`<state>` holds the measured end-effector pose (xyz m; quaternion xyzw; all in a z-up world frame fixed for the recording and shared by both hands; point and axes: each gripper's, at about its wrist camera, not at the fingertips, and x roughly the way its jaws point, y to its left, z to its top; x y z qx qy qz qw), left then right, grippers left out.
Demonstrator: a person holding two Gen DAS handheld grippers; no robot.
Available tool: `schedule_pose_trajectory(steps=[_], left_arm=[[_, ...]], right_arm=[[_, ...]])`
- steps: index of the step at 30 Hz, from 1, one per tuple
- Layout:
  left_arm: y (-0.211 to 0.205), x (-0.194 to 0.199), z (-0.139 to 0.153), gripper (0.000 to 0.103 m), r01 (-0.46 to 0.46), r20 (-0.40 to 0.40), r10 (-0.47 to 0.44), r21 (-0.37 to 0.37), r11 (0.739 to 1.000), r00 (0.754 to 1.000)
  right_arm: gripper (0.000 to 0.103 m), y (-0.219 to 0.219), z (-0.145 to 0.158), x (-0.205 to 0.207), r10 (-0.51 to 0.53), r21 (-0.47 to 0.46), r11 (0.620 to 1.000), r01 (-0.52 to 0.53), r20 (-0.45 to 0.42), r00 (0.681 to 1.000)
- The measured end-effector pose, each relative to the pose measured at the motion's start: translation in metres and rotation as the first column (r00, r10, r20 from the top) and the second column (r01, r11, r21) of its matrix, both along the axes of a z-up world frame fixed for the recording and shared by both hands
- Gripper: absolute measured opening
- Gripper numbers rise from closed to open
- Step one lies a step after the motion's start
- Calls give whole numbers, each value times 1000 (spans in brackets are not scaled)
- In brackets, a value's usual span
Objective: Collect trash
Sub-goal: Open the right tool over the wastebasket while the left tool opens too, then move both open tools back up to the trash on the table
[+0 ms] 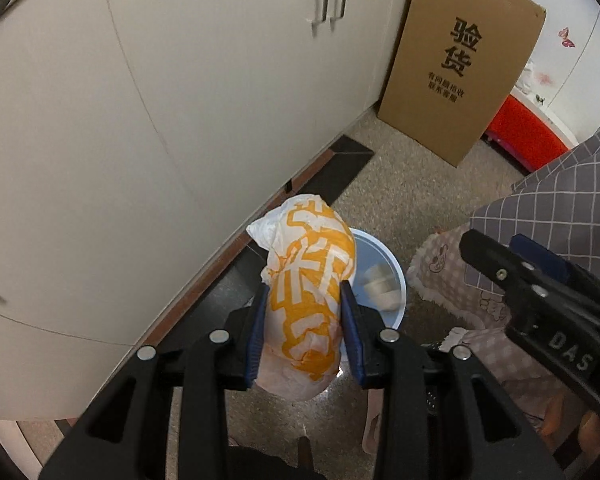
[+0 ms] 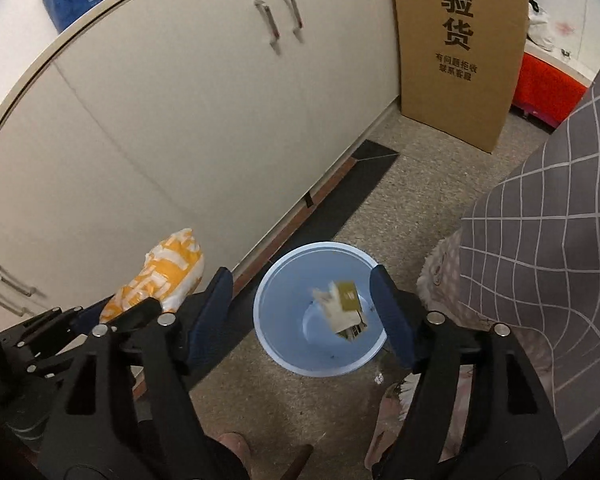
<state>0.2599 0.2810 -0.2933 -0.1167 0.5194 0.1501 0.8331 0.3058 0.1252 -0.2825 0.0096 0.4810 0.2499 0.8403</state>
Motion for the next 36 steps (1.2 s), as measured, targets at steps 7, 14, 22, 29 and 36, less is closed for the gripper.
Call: schedule_pose_trajectory(steps=[7, 14, 22, 29, 36], left_arm=[[-16, 15, -20, 34, 55, -19, -55, -15, 998, 998], [-30, 34, -17, 38, 87, -9, -87, -22, 996, 996], [-11, 32, -2, 84, -9, 41, 12, -55, 998, 999], [-9, -16, 49, 84, -50, 135, 50, -7, 999, 990], [-24, -87, 136, 84, -112, 318, 78, 91, 989, 945]], right_arm=[[75, -19, 8, -2, -84, -88, 992, 90, 75, 994], [75, -46, 14, -1, -139, -63, 988, 144, 79, 987], [75, -50, 29, -7, -146, -17, 989, 148, 62, 987], [75, -44, 68, -33, -109, 44, 993, 106, 81, 991], [77, -56, 133, -87, -55, 206, 978, 38, 78, 995]])
